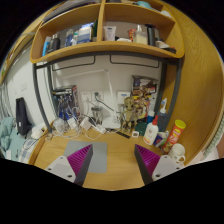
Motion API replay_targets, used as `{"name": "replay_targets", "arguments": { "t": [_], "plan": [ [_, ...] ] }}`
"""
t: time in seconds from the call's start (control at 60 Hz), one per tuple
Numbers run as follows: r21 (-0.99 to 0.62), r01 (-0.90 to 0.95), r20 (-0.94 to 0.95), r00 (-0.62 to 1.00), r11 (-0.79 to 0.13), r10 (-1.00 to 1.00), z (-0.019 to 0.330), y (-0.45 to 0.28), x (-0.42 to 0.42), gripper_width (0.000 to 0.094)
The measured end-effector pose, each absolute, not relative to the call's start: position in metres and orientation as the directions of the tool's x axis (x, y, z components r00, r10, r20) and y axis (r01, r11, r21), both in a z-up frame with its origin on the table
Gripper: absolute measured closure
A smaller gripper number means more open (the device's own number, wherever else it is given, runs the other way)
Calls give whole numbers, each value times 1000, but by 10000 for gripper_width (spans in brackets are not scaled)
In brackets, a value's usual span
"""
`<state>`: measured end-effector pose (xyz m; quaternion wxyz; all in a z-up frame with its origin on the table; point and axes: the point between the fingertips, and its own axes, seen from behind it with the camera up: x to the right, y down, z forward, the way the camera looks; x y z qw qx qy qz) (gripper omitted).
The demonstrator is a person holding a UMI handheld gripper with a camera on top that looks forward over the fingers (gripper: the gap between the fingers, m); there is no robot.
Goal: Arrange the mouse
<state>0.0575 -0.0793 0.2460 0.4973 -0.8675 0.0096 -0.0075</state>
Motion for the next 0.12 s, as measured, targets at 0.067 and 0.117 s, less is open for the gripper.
{"name": "replay_targets", "arguments": {
  "t": [0.067,0.117],
  "plan": [
    [-863,-20,-16,1000,-505,-12,244,-87,63,110],
    [-864,-26,-24,1000,-503,-12,244,-91,68,109]
  ]
}}
